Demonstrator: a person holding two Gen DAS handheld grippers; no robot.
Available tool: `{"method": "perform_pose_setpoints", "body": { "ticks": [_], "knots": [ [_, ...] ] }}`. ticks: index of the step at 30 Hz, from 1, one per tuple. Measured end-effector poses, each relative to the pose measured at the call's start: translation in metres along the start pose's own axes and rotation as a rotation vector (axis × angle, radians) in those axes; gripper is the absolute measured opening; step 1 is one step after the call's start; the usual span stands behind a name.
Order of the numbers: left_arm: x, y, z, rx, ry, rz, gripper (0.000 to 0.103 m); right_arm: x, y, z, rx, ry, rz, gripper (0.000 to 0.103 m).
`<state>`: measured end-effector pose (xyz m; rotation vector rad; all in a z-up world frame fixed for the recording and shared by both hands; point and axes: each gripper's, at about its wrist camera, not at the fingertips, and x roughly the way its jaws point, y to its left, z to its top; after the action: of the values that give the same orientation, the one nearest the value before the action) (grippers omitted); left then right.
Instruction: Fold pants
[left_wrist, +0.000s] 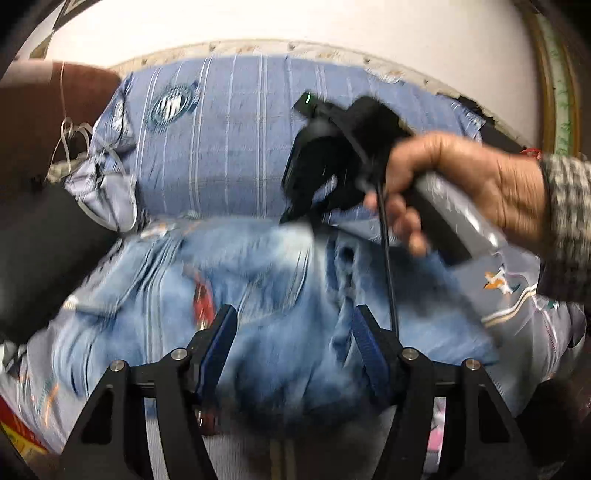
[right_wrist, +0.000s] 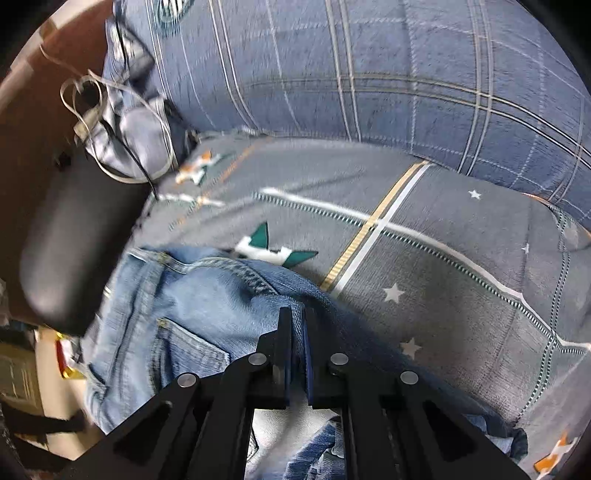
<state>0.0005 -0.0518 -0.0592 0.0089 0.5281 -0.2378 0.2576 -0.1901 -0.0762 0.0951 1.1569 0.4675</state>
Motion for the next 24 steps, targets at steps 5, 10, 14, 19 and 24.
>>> {"method": "perform_pose_setpoints", "body": {
  "ticks": [5,10,14,19,24],
  "knots": [
    [0.057,0.014,-0.013,-0.069,0.298,-0.045,0.056,0.011,0.013,-0.008,-0.047,0.108,0.093,0.010],
    [0.062,0.008,-0.021,0.019,0.310,0.007,0.050,0.012,0.001,0.010,0.013,0.071,0.051,0.026],
    [0.063,0.000,-0.025,0.075,0.309,0.037,0.047,0.037,0.006,0.020,0.013,0.148,0.002,0.026],
    [0.058,0.001,-0.027,0.093,0.313,0.022,0.020,0.064,0.022,0.021,-0.082,0.199,-0.136,0.004],
    [0.056,-0.005,-0.031,0.130,0.304,0.039,0.015,0.048,0.006,0.044,-0.008,0.104,-0.165,0.001]
  ]
}}
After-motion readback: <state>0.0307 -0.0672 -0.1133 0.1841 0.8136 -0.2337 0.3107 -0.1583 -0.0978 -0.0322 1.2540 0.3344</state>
